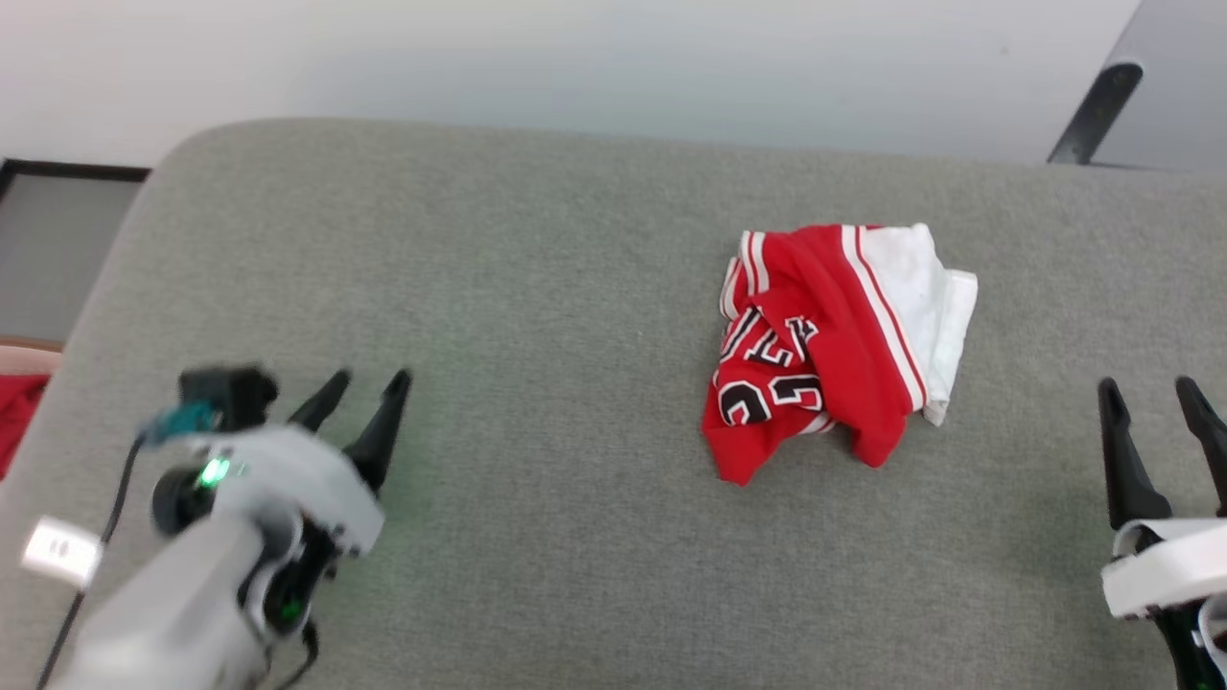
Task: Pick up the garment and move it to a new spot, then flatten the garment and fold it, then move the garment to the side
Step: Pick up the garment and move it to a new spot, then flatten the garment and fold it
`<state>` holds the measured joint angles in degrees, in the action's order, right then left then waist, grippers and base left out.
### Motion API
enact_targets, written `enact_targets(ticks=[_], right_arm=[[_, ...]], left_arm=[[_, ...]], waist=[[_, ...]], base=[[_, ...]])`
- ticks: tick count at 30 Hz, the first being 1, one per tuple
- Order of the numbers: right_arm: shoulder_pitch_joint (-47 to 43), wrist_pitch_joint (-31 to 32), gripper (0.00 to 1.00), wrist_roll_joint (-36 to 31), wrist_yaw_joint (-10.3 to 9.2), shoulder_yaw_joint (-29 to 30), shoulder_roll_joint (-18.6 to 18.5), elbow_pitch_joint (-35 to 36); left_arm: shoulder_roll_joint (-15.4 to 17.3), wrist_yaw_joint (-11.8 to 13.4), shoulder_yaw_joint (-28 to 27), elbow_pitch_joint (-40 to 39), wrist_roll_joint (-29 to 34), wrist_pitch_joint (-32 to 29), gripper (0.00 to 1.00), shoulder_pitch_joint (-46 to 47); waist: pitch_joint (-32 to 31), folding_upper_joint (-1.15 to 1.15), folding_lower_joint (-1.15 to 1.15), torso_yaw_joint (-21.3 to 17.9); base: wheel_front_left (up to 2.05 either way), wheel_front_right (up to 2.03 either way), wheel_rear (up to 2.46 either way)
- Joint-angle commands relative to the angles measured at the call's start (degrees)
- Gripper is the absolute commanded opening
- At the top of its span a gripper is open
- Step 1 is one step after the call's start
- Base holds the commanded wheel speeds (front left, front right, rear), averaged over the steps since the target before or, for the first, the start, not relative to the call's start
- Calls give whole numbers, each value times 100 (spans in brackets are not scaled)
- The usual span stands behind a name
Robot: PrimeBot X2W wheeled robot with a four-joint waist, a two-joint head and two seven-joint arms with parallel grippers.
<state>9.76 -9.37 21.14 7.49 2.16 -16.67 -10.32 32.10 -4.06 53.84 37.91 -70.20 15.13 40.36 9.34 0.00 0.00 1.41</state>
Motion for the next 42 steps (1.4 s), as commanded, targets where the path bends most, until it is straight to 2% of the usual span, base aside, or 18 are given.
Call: enact_targets(ticks=[1,5,11,16,20,27,42], right_arm=[[-113,23,100,6,0,61,-9,30],[-293,82,100,6,0,205,-16,85],[-489,127,100,-3,0,374,-20,130],[-500,176,100,-39,0,420,-11,210],[-408,165,100,-46,0,411,28,259],[-503,134,100,-40,0,353,140,206],[-547,73,100,20,0,370,171,159]], left_arm=[[-6,87,-218,-115,189,-4,100,-317],[-16,421,-1394,-778,1070,-1,100,-1199],[-310,763,-2737,-1736,2505,-1,100,-2332],[-538,716,-3616,-2360,3543,-1,100,-2904],[-738,585,-4104,-2678,4112,0,100,-3160],[-1086,352,-4466,-2703,4724,0,100,-3530],[-1479,-41,-4934,-2446,5028,0,100,-3635]], waist=[[-133,0,0,104],[-176,0,0,118],[-290,0,0,128],[-385,0,0,94],[-458,0,0,61],[-559,0,0,16],[-548,0,0,-7]], base=[[0,0,0],[0,0,0],[0,0,0],[0,0,0],[0,0,0],[0,0,0],[0,0,0]])
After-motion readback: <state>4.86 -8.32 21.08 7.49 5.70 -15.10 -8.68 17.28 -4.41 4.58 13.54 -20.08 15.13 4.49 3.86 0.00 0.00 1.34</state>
